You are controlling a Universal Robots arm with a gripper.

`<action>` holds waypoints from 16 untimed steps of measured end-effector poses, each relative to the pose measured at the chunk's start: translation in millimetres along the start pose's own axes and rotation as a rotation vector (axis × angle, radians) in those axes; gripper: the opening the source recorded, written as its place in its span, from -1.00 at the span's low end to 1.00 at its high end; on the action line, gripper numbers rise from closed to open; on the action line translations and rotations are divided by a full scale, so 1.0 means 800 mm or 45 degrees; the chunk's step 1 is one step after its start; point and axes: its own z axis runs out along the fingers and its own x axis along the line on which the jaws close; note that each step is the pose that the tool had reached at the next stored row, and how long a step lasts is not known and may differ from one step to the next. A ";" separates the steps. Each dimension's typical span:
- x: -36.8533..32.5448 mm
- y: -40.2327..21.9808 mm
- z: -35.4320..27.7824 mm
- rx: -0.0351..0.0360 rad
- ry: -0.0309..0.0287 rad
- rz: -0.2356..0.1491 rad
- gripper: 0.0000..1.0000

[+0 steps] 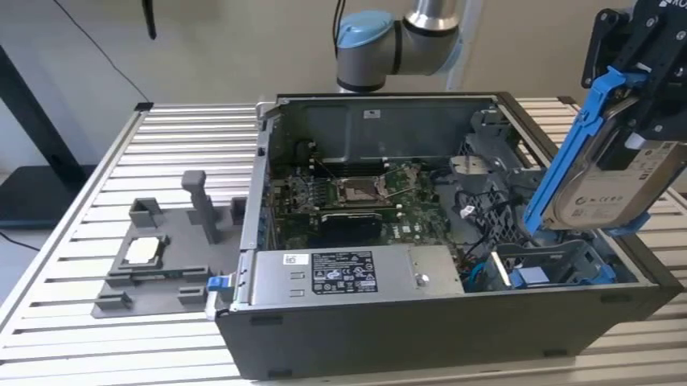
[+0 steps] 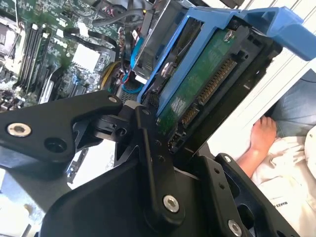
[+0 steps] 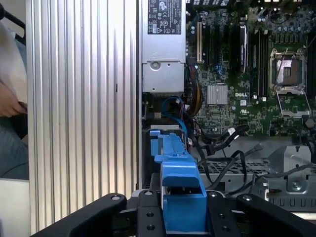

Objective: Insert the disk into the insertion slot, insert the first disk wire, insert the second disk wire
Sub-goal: 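Insert the disk into the insertion slot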

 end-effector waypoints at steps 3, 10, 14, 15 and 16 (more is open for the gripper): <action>-0.0001 0.0000 0.0002 0.0001 -0.0002 0.000 -0.36; -0.0003 -0.0002 0.0043 0.0033 -0.0001 0.000 -0.36; -0.0003 -0.0002 0.0065 0.0034 -0.0002 0.000 -0.36; -0.0003 -0.0003 0.0067 0.0034 -0.0001 0.000 -0.36; -0.0003 -0.0006 0.0066 0.0034 0.0000 0.000 -0.36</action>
